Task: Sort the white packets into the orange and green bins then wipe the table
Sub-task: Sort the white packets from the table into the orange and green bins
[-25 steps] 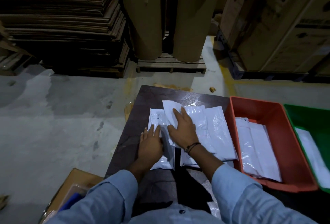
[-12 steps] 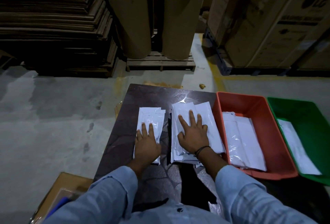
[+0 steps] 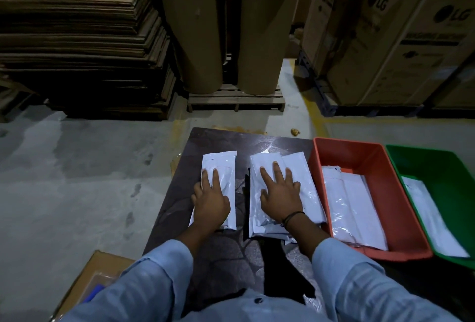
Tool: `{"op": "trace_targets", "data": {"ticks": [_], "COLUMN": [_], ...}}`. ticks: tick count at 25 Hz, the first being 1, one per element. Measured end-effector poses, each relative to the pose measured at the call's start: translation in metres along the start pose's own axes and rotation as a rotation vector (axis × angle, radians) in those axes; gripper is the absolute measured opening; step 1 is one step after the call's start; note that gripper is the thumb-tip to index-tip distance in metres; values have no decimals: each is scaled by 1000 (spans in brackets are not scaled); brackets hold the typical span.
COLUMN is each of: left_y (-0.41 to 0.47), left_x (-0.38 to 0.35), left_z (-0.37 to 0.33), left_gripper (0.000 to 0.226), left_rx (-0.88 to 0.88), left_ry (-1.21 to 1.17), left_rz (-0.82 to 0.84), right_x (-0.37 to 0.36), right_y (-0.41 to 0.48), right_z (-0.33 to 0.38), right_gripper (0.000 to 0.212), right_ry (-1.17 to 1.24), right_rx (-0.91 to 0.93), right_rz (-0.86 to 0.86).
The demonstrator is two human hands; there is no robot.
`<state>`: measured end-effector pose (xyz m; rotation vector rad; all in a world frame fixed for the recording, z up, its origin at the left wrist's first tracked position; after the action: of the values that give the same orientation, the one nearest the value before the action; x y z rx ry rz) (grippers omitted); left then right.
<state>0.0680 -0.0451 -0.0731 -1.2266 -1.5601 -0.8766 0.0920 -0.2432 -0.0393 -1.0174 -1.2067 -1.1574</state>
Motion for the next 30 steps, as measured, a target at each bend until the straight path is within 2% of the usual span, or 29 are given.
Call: {"op": "trace_targets", "data": {"ticks": [10, 17, 30], "left_y": [6, -17, -68], "left_x": [22, 24, -9], "left_z": [-91, -170, -343], "left_gripper": [80, 79, 77], "left_rx": [-96, -209, -200], "left_ry": [-150, -163, -136], "left_rz": [-23, -4, 9], "right_x": [63, 83, 107], "right_y": [-8, -35, -65], "right_z": [-42, -128, -304], "right_gripper": [68, 68, 70], "right_ry": [115, 150, 183], "right_rx": [-79, -212, -246], "right_rz": [-218, -265, -288]}}
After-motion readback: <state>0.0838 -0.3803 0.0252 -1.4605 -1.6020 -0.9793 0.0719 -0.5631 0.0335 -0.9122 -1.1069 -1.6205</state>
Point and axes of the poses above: each hand's wrist, its own y-axis towards the middle knuckle, its own x-axis out of the back of the hand, z = x × y, the point moved 6 cm from there along y, towards the middle knuckle, and after that the axes turned 6 degrees about -z, right-handed, at the moved point
